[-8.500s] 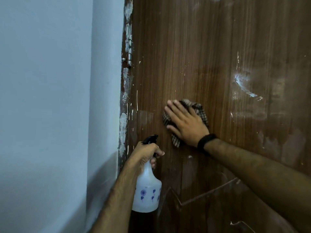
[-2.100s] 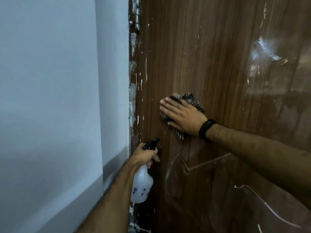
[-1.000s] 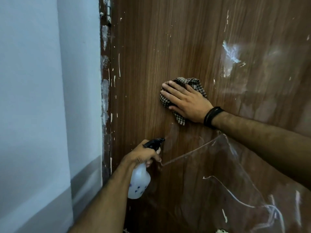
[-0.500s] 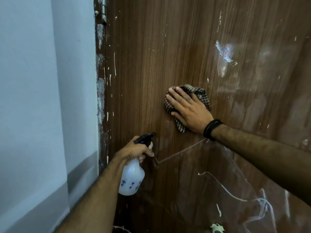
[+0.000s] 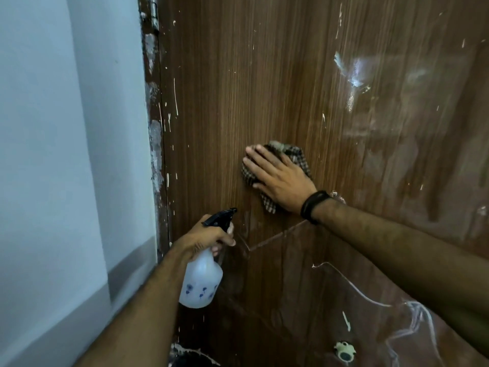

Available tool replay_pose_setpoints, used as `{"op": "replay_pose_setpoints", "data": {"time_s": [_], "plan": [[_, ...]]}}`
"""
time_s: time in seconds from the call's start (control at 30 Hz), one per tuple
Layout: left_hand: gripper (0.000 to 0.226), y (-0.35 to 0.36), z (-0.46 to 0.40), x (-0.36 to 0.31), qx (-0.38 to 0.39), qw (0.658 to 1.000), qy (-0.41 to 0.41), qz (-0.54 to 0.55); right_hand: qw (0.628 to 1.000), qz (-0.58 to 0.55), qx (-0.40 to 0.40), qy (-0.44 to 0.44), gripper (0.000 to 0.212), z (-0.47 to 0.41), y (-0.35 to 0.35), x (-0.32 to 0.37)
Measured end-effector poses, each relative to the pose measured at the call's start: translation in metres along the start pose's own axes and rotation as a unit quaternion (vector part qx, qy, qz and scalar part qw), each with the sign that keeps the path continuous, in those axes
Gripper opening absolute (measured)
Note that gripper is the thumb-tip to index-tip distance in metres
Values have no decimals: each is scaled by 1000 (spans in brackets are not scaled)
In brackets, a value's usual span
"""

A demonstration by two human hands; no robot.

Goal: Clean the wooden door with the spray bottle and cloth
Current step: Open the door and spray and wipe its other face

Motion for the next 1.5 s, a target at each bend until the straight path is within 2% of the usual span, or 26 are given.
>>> {"op": "replay_pose_setpoints", "data": {"time_s": [0.13, 0.3, 0.4, 0.47, 0.57, 0.63, 0.77, 1.0, 1.23, 1.5], "plan": [[25, -8, 4, 11, -14, 1000, -18, 10, 1000, 10, -7, -6, 65, -5, 8, 17], [23, -12, 9, 19, -19, 999, -28, 10, 984, 40, 58, -164, 71, 47, 67, 87], [24, -10, 8, 23, -2, 999, -36, 12, 978, 31, 73, -191, 68, 64, 79, 100], [25, -8, 5, 20, 3, 999, -32, 14, 983, 36, 55, -173, 68, 53, 68, 86], [24, 4, -1, 9, 23, 1000, -20, 5, 998, 14, 12, -60, 65, 19, 28, 34], [23, 16, -6, -2, 51, 999, 0, -11, 1000, 16, 2, -22, 63, 0, -1, -8], [23, 51, -18, -23, 95, 994, 23, -43, 999, 34, 17, -39, 60, 3, -35, -64], [23, 129, -38, -58, 180, 977, 57, -101, 997, 61, 40, 3, 59, 69, -61, -120], [23, 163, -48, -66, 144, 984, 37, -96, 995, 69, 66, 31, 60, 117, -57, -137], [22, 145, -39, -75, 117, 986, 41, -108, 993, 42, 45, 100, 62, 146, -41, -127]]}}
Point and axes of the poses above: each hand's wrist, its own z-axis away from the middle knuckle, its own y-axis out of the palm, x = y × z, the point moved 6 cm from there along -z, towards the middle knuckle, and after that the axes turned 1 degree about x, right-handed, at the moved point
